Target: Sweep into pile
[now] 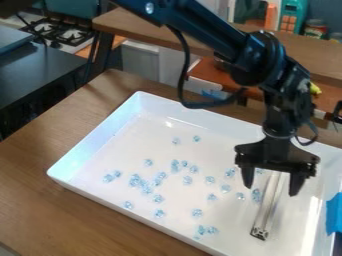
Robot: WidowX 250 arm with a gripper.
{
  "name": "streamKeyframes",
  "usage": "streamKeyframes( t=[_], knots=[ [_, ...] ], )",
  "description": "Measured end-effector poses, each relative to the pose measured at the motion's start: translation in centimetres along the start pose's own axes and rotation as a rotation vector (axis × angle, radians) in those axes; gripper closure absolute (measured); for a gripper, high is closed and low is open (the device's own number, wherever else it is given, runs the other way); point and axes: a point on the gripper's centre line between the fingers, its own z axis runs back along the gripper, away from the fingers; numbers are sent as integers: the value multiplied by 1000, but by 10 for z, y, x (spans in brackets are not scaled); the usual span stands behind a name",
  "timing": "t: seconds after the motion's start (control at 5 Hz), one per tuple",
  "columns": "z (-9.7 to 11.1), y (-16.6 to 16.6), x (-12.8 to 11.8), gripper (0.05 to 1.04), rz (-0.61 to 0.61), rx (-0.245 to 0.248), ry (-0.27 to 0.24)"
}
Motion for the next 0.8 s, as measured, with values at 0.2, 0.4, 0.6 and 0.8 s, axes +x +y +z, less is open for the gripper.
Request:
streamKeyframes(
  t=[0.2, 0.4, 0.6, 0.8],
  knots=[
    [-12, -2, -7, 84, 1, 32, 5],
    [-12, -11, -10, 133, -7, 31, -15],
    [-20, -12, -11, 317, 4, 55, -22],
    [-26, -11, -12, 621, 15, 58, -20]
  ],
)
